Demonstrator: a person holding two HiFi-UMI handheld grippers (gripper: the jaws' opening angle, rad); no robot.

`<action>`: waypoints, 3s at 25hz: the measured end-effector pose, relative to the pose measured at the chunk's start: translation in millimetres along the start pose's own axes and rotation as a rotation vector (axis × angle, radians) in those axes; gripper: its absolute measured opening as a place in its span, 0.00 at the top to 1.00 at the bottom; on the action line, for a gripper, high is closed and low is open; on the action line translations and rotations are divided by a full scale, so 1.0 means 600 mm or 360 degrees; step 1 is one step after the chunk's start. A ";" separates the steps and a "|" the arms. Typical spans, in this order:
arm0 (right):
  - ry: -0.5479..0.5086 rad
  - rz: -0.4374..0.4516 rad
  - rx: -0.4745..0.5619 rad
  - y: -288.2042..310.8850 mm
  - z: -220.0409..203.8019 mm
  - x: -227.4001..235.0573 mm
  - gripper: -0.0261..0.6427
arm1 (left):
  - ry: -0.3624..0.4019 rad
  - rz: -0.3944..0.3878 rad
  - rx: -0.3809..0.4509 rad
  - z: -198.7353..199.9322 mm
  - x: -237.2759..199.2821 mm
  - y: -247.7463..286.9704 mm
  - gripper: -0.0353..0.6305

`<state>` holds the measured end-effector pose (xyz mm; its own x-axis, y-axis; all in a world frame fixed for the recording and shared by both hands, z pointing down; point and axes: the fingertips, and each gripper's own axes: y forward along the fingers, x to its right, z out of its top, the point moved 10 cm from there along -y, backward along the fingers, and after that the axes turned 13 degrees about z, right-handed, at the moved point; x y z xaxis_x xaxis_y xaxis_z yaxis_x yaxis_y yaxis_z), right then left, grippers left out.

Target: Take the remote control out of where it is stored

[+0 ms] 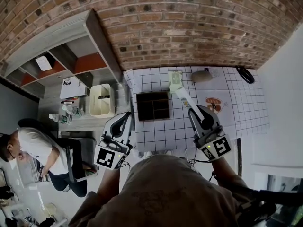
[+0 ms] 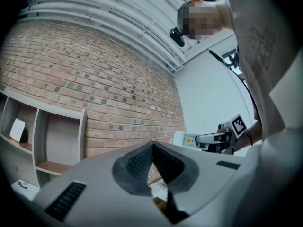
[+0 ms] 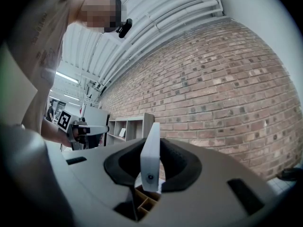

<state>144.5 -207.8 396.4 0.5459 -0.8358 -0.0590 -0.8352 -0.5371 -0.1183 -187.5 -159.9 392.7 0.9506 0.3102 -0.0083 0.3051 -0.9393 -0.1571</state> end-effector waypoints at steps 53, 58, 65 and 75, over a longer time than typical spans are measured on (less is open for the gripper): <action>-0.0033 -0.0158 -0.0038 -0.067 0.038 -0.154 0.83 | -0.0087 -0.0018 -0.0169 -0.050 -0.042 -0.159 0.94; -0.0025 -0.0169 -0.0025 -0.135 0.038 -0.161 0.83 | -0.0050 0.0005 -0.0174 -0.041 0.013 -0.191 0.94; -0.0037 -0.0159 -0.0007 -0.212 0.049 -0.171 0.83 | -0.0028 0.0050 -0.0163 -0.023 0.089 -0.241 0.94; -0.0039 -0.0036 0.0031 -0.313 0.065 -0.203 0.83 | 0.0058 0.0128 -0.0142 0.014 0.200 -0.319 0.94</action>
<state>237.6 -0.8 387.1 0.5665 -0.8201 -0.0806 -0.8211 -0.5535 -0.1393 -132.4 58.0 413.2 0.9731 0.2294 0.0189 0.2302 -0.9707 -0.0689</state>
